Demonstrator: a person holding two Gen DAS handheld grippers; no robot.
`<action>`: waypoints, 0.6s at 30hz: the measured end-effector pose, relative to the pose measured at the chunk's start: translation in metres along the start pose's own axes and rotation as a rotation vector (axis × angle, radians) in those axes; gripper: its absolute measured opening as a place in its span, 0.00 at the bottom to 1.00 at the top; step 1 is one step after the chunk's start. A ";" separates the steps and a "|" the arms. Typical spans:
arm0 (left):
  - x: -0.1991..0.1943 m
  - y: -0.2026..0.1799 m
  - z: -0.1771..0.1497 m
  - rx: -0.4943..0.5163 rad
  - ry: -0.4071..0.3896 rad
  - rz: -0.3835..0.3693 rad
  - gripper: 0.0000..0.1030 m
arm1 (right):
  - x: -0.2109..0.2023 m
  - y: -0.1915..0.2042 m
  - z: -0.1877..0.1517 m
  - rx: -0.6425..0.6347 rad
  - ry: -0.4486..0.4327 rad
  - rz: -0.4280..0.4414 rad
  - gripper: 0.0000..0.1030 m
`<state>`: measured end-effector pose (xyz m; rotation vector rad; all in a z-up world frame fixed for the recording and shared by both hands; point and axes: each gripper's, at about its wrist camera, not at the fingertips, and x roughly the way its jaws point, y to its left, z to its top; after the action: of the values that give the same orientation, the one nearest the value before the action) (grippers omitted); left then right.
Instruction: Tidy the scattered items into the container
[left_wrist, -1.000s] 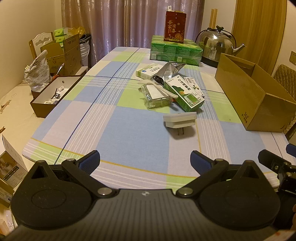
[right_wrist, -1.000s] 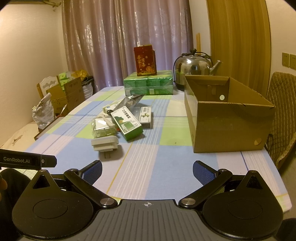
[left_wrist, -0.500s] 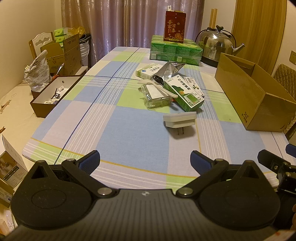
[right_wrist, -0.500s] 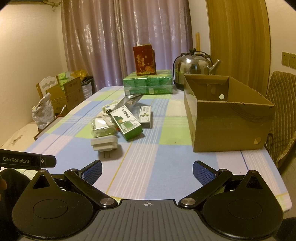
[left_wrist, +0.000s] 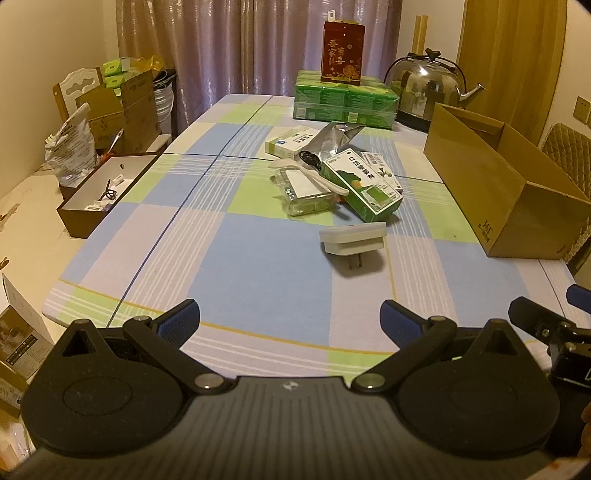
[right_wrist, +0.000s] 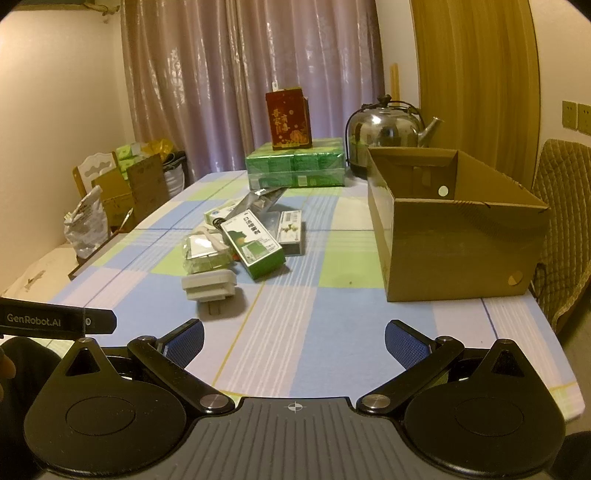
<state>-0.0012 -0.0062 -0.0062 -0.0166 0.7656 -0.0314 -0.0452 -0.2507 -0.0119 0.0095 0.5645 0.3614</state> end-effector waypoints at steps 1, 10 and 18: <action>0.000 0.000 0.000 0.002 0.001 0.000 0.99 | 0.000 0.000 0.000 -0.001 0.001 0.000 0.98; 0.003 0.000 0.002 0.015 0.004 -0.016 0.99 | 0.002 -0.002 0.002 0.001 0.004 -0.009 0.98; 0.007 0.004 0.008 0.024 -0.019 -0.052 0.99 | 0.008 -0.004 0.009 0.008 0.001 -0.002 0.98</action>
<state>0.0091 -0.0026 -0.0050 -0.0138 0.7454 -0.0898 -0.0330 -0.2507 -0.0091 0.0160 0.5672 0.3571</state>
